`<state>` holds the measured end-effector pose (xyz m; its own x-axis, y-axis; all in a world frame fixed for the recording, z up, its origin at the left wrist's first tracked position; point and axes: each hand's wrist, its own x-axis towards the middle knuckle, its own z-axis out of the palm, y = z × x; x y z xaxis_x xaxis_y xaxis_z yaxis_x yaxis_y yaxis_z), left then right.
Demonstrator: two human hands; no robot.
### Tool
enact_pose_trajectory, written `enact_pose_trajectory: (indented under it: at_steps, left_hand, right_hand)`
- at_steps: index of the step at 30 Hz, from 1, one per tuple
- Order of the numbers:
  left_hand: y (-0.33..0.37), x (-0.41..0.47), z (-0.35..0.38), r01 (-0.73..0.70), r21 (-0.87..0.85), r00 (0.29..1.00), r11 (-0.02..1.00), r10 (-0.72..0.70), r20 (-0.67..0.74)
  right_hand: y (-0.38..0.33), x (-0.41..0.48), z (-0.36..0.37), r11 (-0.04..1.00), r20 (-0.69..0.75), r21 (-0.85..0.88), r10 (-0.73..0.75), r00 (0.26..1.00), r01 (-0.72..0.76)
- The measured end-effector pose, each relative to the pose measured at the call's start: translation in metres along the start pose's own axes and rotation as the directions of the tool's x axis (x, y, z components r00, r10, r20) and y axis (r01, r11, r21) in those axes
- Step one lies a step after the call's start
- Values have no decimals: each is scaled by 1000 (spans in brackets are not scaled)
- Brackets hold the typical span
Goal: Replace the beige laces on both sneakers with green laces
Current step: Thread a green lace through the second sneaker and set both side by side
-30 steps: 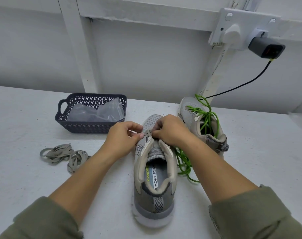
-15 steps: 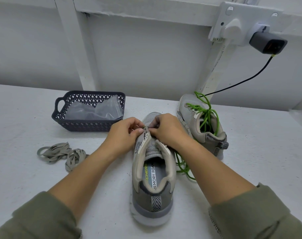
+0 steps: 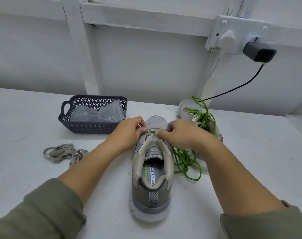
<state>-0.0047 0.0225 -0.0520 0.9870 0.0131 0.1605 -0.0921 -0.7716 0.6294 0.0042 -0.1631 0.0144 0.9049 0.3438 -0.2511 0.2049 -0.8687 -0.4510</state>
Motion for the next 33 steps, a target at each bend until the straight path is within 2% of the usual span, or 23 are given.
enact_pose_trajectory:
  at_steps: [2, 3, 4, 6, 8, 10, 13, 15, 17, 19, 21, 24, 26, 28, 30, 31, 33]
  left_hand:
    - [1, 1, 2, 19, 30, 999, 999, -18, -31]
    - [2, 1, 2, 67, -34, 995, 997, -69, -66]
    - [4, -1, 1, 133, -160, 983, 978, -150, -102]
    - [10, -8, 3, 217, -448, 934, 867, -318, -163]
    - [14, -15, 5, 206, -607, 890, 768, -405, -210]
    - [17, -19, 5, 155, -599, 898, 786, -364, -246]
    - [26, -16, -4, 28, -495, 934, 869, -199, -298]
    - [34, -8, -13, -38, -524, 926, 851, -167, -339]
    - [40, 2, -19, -29, -692, 902, 722, -279, -330]
    - [43, 8, -21, 42, -845, 884, 534, -414, -217]
    - [41, 6, -17, 99, -872, 900, 479, -417, -128]
    - [40, 0, -12, 70, -800, 947, 596, -292, -134]
    - [39, 3, -17, -1, -736, 969, 677, -180, -167]
    - [39, 5, -23, -92, -649, 979, 755, -49, -196]
    - [34, 6, -28, -187, -459, 966, 868, 77, -249]
    - [32, 5, -29, -201, -360, 958, 911, 106, -266]
    - [26, 0, -28, -172, -330, 959, 928, 81, -272]
  right_hand:
    - [0, -2, 9, 1000, -18, 12, 15, 1000, -14]
    - [0, -3, 13, 999, -44, 27, 23, 999, -22]
    - [1, -3, 15, 999, -73, 44, 35, 997, -32]
    - [2, -4, 19, 997, -109, 56, 58, 992, -52]
    - [2, -4, 20, 997, -114, 44, 67, 991, -63]
    - [0, -5, 18, 998, -105, 28, 64, 992, -62]
    - [-4, -5, 16, 998, -77, -17, 57, 995, -58]
    - [-8, -6, 14, 996, -37, -62, 58, 998, -60]
    - [-11, -7, 14, 992, -9, -95, 83, 996, -84]
    - [-13, -8, 16, 989, 6, -94, 114, 993, -113]
    - [-13, -8, 19, 989, 7, -75, 131, 991, -130]
    - [-10, 1, 16, 996, -32, -53, 65, 997, -66]
    - [-7, 15, 13, 993, -112, 102, -46, 993, 57]
    - [-6, 26, 13, 944, -148, 257, -171, 974, 205]
    - [-7, 35, 21, 889, -135, 365, -241, 961, 275]
    - [-7, 38, 27, 874, -139, 393, -251, 958, 286]
    - [-7, 45, 35, 859, -174, 408, -259, 950, 309]
